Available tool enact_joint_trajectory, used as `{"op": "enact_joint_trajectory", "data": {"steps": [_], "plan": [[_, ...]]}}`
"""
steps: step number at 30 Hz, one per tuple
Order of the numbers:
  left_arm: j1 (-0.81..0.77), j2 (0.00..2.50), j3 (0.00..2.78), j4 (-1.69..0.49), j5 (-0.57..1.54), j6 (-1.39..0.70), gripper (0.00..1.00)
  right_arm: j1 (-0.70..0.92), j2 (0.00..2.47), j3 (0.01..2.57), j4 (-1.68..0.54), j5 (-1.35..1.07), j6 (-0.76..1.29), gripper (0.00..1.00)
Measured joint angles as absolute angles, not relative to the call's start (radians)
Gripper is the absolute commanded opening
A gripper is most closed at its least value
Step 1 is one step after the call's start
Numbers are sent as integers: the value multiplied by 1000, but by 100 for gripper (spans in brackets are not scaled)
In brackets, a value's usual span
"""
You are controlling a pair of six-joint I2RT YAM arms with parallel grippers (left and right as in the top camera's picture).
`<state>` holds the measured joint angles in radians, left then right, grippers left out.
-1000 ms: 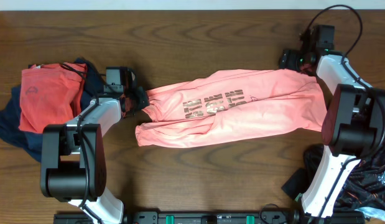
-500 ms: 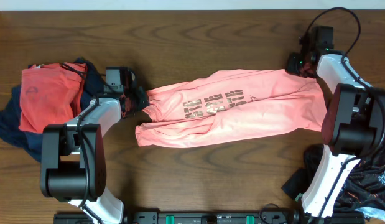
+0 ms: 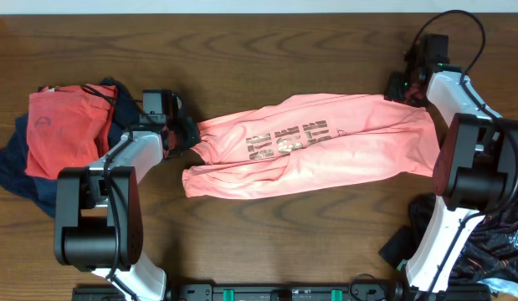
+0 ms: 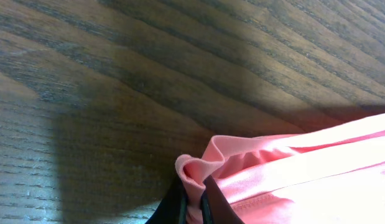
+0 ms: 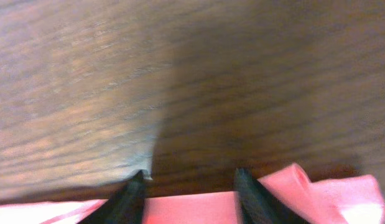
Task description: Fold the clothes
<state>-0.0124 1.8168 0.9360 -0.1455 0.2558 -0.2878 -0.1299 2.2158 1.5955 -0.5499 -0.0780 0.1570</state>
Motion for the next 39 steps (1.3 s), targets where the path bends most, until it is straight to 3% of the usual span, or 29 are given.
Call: {"op": "enact_joint_trajectory", "data": {"steps": [8, 19, 26, 34, 37, 39], "plan": [[-12, 1816, 936, -146, 256, -288, 6, -142, 2202, 1594, -538, -23, 157, 59], [-12, 1816, 936, -146, 256, -288, 6, -142, 2202, 1594, -533, 56, 157, 73], [-12, 1816, 936, -146, 256, -288, 6, -142, 2202, 1594, -534, 90, 157, 64], [-12, 1816, 936, -147, 256, -288, 6, -142, 2202, 1591, -531, 67, 157, 63], [-12, 1816, 936, -147, 256, -288, 6, -142, 2202, 1577, -516, 63, 156, 59], [-12, 1816, 936, -147, 256, -288, 6, -142, 2202, 1566, -508, 61, 156, 50]]}}
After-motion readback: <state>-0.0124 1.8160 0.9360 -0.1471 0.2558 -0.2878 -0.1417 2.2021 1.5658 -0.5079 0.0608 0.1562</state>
